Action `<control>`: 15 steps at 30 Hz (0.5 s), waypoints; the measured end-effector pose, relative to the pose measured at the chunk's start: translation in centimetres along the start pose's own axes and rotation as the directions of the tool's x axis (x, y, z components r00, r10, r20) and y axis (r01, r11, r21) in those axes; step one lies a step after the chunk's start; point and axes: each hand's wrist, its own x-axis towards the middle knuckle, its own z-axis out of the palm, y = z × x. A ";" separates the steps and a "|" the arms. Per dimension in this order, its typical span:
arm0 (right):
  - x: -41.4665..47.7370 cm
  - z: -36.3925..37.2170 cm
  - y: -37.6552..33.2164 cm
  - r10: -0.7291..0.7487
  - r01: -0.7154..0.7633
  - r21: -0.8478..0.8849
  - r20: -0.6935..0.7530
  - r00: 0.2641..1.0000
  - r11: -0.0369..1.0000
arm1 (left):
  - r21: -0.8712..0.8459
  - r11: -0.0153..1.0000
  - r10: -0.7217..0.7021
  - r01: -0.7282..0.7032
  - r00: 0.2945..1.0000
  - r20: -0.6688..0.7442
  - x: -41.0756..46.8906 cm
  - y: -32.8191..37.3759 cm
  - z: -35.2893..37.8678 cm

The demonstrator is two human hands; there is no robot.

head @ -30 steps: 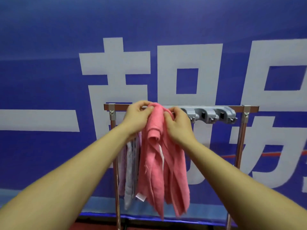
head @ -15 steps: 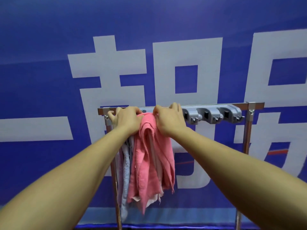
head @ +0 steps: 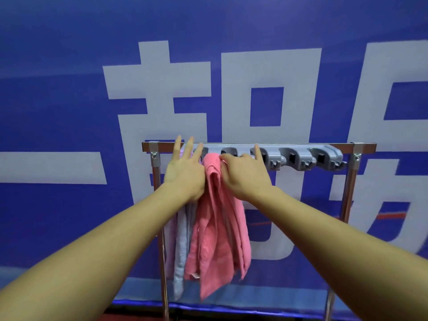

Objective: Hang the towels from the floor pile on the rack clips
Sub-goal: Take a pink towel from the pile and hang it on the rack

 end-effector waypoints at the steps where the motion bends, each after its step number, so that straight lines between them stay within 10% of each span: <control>1: -0.2 0.0 0.1 -0.013 0.013 -0.015 0.015 1.000 1.000 | -0.005 0.999 -0.037 0.037 0.999 -0.034 -0.2 -0.3 0.1; 4: -0.7 0.2 0.1 -0.028 0.027 0.022 0.048 0.998 0.999 | -0.363 0.908 -0.294 0.206 0.933 -0.206 -0.8 -1.0 0.3; 8: -1.1 0.5 -0.4 -0.011 0.010 0.072 0.010 1.000 0.997 | -0.902 0.390 -0.533 0.187 0.844 -0.055 -0.8 -0.9 -2.1; 15: -2.0 0.7 -1.0 -0.020 0.008 0.079 0.152 0.988 0.997 | -0.800 0.557 -0.293 0.223 0.954 0.062 -0.8 1.2 -3.4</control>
